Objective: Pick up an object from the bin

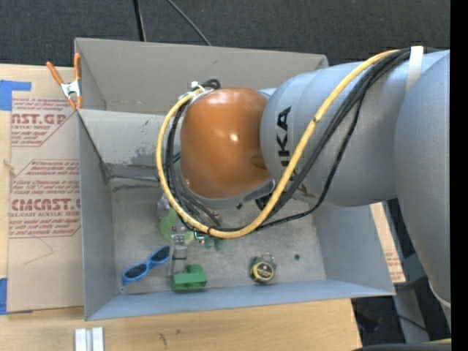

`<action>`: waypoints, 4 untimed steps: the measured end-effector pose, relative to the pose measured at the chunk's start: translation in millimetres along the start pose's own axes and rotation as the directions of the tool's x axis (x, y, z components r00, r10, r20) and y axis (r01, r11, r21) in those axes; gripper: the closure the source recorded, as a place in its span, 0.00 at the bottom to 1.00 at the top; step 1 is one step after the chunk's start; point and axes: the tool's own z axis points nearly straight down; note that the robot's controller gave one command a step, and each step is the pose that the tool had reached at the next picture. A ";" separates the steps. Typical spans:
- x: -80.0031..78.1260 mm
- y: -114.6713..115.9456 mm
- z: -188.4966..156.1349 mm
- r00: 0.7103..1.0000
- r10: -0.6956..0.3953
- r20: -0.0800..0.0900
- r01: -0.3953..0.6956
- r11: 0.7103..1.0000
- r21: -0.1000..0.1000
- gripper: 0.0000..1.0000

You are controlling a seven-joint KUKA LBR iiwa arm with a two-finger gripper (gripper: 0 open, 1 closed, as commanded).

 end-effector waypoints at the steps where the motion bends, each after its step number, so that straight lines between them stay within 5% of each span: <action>1: -3.6 25.9 136.5 0.953 -0.303 0.014 0.303 0.953 0.001 0.00; 2: -3.7 46.6 104.9 0.899 -0.438 0.011 0.438 0.899 0.001 0.00; 3: -25.5 48.3 105.3 0.763 -0.646 0.009 0.646 0.763 0.004 0.00; 4: -10.9 46.8 136.2 0.837 -0.547 0.006 0.547 0.837 0.003 0.00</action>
Offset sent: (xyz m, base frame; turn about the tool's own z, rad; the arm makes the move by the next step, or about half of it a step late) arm 0.0008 0.0256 -0.1354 -0.3080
